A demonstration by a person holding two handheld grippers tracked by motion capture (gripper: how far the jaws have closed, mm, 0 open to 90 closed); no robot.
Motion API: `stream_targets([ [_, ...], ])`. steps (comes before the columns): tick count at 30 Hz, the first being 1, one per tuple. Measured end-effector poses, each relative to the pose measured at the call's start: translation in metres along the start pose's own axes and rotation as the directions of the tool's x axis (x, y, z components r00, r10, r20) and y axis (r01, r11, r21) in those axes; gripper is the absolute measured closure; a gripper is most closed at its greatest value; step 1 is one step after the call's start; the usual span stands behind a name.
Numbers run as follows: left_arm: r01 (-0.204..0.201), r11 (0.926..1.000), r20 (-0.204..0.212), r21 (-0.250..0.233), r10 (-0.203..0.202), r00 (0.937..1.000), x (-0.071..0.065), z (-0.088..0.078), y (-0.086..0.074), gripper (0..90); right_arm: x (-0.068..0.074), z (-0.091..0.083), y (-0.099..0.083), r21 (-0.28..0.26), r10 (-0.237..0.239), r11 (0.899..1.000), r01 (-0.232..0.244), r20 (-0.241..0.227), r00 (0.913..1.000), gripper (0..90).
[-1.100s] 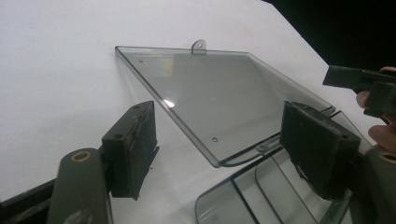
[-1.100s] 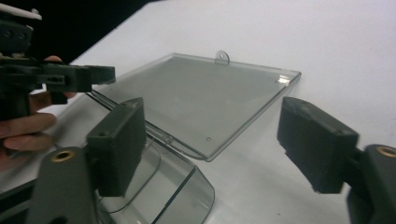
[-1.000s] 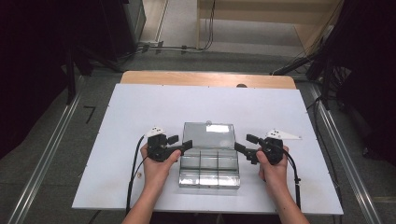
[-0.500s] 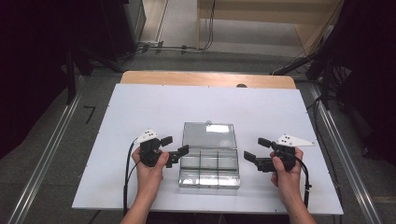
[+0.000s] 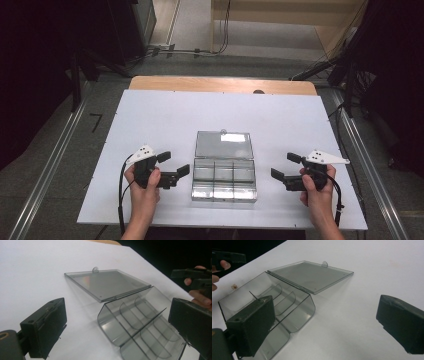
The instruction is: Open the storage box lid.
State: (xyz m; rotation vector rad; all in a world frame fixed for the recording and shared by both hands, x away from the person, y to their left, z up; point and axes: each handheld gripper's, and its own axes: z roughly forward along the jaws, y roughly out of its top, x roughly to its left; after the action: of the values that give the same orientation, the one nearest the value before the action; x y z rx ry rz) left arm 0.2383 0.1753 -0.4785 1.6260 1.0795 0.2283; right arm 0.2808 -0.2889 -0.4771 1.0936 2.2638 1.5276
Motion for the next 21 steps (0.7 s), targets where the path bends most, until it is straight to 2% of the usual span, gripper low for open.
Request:
stream_targets([
  [10, -0.038, 0.999, -0.008, 0.022, 0.038, 0.9992, -0.001, -0.018, -0.01, 0.2, -0.007, -0.022, -0.005, -0.019, -0.002, 1.0, 0.002, 0.029, 0.9996, 0.8],
  [13, -0.055, 0.9981, -0.035, 0.029, 0.056, 0.9978, -0.002, -0.023, -0.011, 0.2, -0.011, -0.028, -0.008, -0.023, -0.003, 1.0, 0.004, 0.042, 0.9991, 0.8],
  [21, -0.078, 0.9957, -0.066, 0.051, 0.081, 0.9945, -0.001, -0.034, -0.018, 0.0, -0.021, -0.044, -0.017, -0.029, 0.015, 0.999, -0.013, 0.06, 0.9981, 0.8],
])
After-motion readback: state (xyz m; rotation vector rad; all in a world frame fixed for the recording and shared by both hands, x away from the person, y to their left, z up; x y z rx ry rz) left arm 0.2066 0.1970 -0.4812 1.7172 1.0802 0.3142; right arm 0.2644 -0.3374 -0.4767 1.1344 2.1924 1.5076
